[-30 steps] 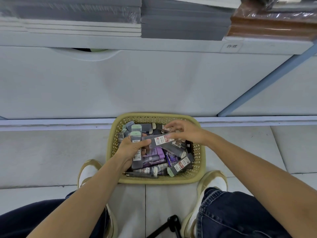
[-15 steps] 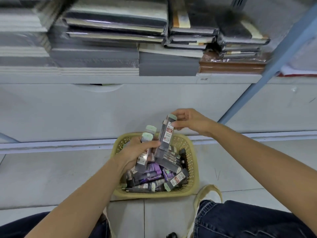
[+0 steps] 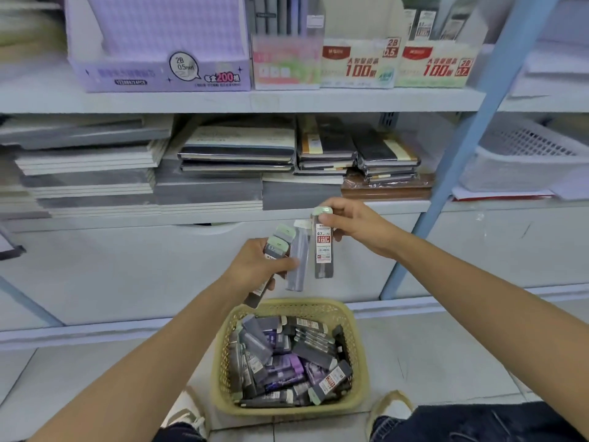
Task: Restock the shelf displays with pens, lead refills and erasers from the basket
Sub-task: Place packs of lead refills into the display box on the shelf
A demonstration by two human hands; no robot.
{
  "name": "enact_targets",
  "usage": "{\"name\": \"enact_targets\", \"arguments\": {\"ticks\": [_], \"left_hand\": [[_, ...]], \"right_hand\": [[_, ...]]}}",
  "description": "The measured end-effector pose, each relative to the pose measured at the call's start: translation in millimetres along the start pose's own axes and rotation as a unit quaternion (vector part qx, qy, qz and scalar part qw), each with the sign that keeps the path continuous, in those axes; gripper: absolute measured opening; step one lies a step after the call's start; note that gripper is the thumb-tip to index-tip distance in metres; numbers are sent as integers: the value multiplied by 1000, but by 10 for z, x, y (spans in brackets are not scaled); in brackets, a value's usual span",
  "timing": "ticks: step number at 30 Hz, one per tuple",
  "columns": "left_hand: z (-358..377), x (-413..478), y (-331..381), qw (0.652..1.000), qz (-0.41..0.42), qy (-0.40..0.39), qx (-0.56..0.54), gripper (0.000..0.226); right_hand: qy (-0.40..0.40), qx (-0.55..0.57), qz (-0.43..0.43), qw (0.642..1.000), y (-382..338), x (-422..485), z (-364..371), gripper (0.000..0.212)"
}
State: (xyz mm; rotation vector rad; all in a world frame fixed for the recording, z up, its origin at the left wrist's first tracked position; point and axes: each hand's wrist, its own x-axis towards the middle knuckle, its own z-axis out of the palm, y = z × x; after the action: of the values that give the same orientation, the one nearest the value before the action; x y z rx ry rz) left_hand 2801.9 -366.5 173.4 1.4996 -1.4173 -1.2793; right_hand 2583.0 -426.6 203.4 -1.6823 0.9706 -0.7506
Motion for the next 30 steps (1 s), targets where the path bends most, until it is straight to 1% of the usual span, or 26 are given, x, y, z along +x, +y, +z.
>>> {"name": "enact_targets", "arguments": {"ticks": [3,7,9,11,13,15,18,20,22,24,25,27,30], "left_hand": [[-3,-55,-27,994,15,-17,103,22],[49,-67,-88,978,44,-29,203,26],[65,-53,-108,973,47,-23,224,25],[74,-28,-125,969,50,-21,243,27],[88,-19,-137,962,55,-26,266,25],[98,-9,-148,964,53,-35,258,19],[76,24,-142,978,43,-45,201,16],[33,53,-128,980,39,-45,189,16],[-20,69,-107,982,30,-46,178,18],[-64,84,-47,991,21,-47,120,20],[-78,95,17,995,20,-46,83,21],[-96,128,232,998,36,-40,33,22],[-111,197,664,995,89,-24,33,15]], "right_hand": [[-5,-2,-8,1000,37,-58,71,16],[-77,-54,11,995,65,-97,192,13],[-73,-54,21,996,98,-87,233,15],[-70,-47,27,996,139,-76,253,22],[-82,-73,26,994,188,-69,278,22],[-82,-96,17,992,212,-57,302,20],[-49,-110,-11,993,183,-30,300,18],[-18,-85,-28,996,116,-23,247,15],[41,-34,-35,998,7,-12,136,16],[104,7,-43,994,-146,11,-38,21],[127,11,-50,991,-235,21,-137,20],[160,6,-73,984,-446,37,-340,16],[205,16,-136,969,-833,44,-658,15]]}}
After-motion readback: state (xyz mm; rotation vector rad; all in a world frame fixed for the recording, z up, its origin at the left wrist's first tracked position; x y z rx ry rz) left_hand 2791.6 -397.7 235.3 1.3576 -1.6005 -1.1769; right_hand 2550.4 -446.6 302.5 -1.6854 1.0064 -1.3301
